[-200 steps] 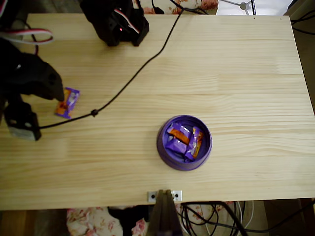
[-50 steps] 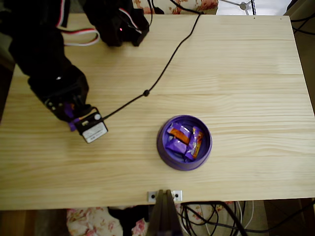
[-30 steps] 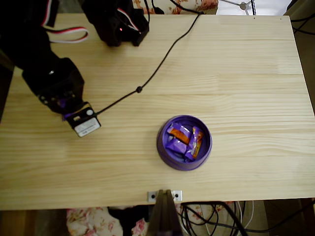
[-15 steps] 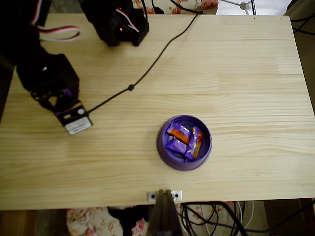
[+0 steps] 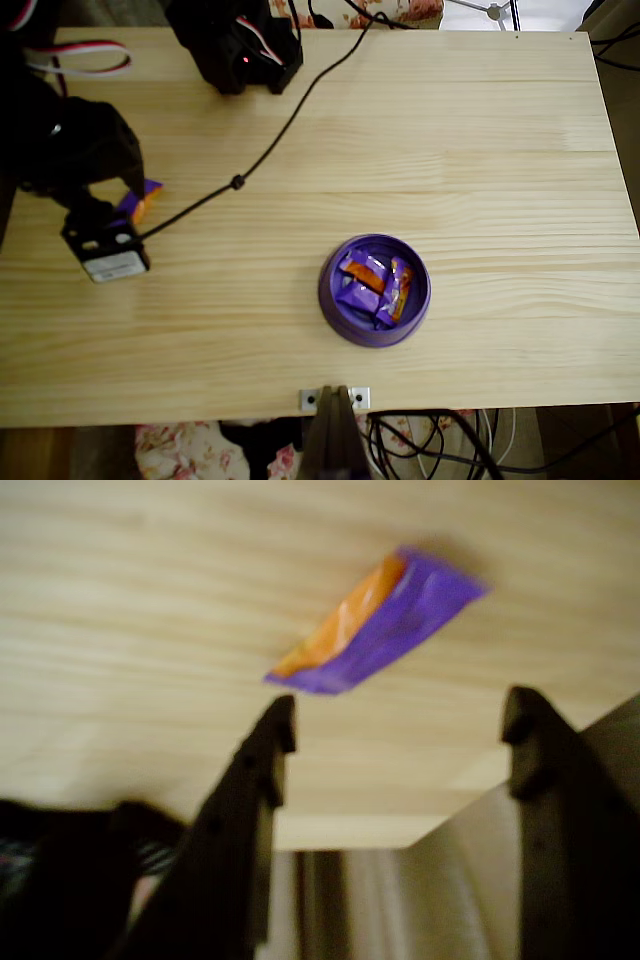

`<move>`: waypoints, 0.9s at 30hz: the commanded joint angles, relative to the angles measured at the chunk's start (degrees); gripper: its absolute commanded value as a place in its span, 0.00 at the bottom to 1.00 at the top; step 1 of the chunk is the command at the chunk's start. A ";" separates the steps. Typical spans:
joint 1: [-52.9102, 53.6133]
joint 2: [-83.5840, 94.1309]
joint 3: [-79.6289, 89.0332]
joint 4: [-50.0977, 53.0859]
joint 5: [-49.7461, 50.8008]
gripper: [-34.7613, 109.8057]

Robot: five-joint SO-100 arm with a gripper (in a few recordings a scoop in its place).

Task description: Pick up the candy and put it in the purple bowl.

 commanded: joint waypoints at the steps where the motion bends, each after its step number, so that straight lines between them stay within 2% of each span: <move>1: 0.53 0.53 -6.06 4.04 6.86 0.52; 7: -0.18 -0.79 -6.24 5.45 12.13 0.52; 10: -0.09 -1.14 -6.77 5.80 14.59 0.46; 14: -0.70 -1.49 -7.56 6.68 20.74 0.43; 18: -0.88 -4.66 -10.99 9.49 23.91 0.43; 22: -0.88 -4.83 -11.16 8.09 27.25 0.43; 27: -0.35 -9.23 -13.80 9.14 30.67 0.46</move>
